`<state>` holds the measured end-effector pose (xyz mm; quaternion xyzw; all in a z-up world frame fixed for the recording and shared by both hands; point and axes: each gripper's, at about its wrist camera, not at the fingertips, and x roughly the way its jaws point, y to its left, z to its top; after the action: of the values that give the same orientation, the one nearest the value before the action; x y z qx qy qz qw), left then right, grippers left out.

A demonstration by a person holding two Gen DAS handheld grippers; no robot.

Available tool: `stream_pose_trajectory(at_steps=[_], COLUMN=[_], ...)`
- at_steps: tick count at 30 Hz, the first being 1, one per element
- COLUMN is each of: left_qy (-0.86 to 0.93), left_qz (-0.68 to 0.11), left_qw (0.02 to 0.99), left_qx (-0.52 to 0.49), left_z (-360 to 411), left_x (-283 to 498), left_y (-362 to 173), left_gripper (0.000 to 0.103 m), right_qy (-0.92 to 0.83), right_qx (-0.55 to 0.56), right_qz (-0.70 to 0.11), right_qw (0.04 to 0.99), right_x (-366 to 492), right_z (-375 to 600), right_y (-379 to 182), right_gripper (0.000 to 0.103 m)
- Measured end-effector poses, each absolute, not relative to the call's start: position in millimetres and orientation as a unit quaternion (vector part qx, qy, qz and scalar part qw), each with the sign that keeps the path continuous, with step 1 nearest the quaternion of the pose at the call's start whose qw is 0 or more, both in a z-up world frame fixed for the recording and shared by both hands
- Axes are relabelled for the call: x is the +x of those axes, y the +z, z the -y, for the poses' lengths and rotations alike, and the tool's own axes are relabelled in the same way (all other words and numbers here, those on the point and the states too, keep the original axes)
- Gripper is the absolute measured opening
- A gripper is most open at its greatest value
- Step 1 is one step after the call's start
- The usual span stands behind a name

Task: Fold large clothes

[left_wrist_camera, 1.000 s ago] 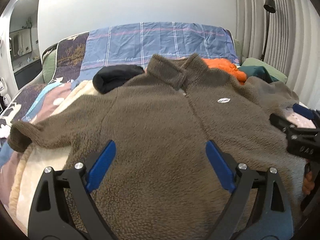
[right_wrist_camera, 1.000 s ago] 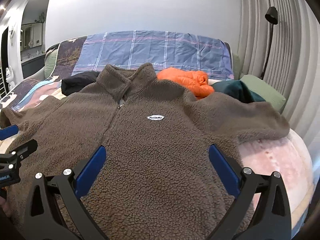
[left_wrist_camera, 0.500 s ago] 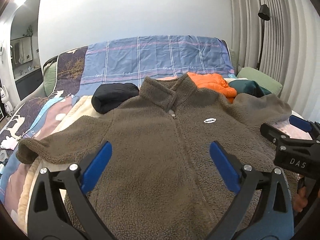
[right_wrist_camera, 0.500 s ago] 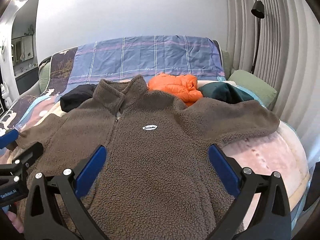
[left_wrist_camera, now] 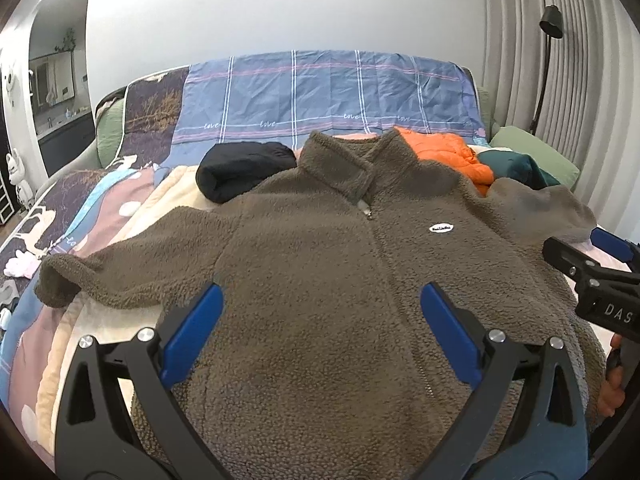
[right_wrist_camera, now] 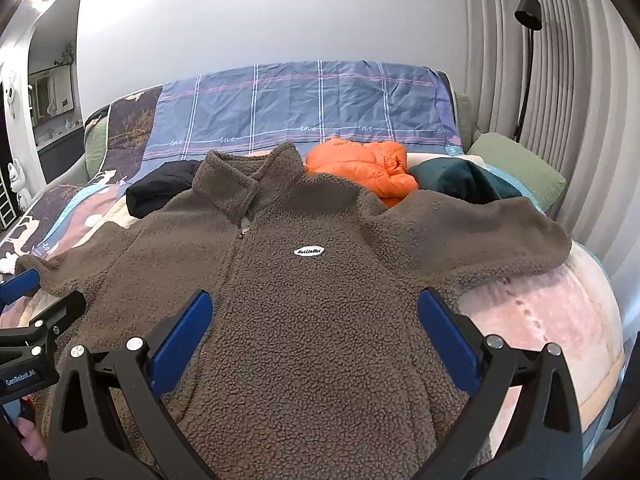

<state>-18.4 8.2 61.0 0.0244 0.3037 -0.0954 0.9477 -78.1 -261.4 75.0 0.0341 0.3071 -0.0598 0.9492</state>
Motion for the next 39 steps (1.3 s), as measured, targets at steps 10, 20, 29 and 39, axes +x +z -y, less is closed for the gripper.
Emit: stream_pose_trajectory(at_steps=[10,20,29,39], left_qy=[-0.083,0.040,0.222,0.261], left_qz=[-0.319,-0.368,-0.411,-0.321], left_qw=[0.944,0.916,0.844,0.834], left_qx=[0.008,-0.155,-0.262,-0.365], left_z=[-23,-158,-329,-430], left_x=[-3,54,135,164], left_y=[52,23,-24,-22], left_gripper=[0.101,0.101,0.101,0.013], right_qy=[-0.049,-0.053,-0.068,-0.090], right_qx=[0.024,0.005,-0.005,-0.010], right_qz=[-0.324,-0.357,-0.366,-0.368], right_qw=[0.944,0.932,0.928,0.925], right_x=[-67,-56,-51,-54], right_z=[253,252,257,271], right_y=[65,42,34,32], right_gripper=[0.102,0.102,0.102,0.102])
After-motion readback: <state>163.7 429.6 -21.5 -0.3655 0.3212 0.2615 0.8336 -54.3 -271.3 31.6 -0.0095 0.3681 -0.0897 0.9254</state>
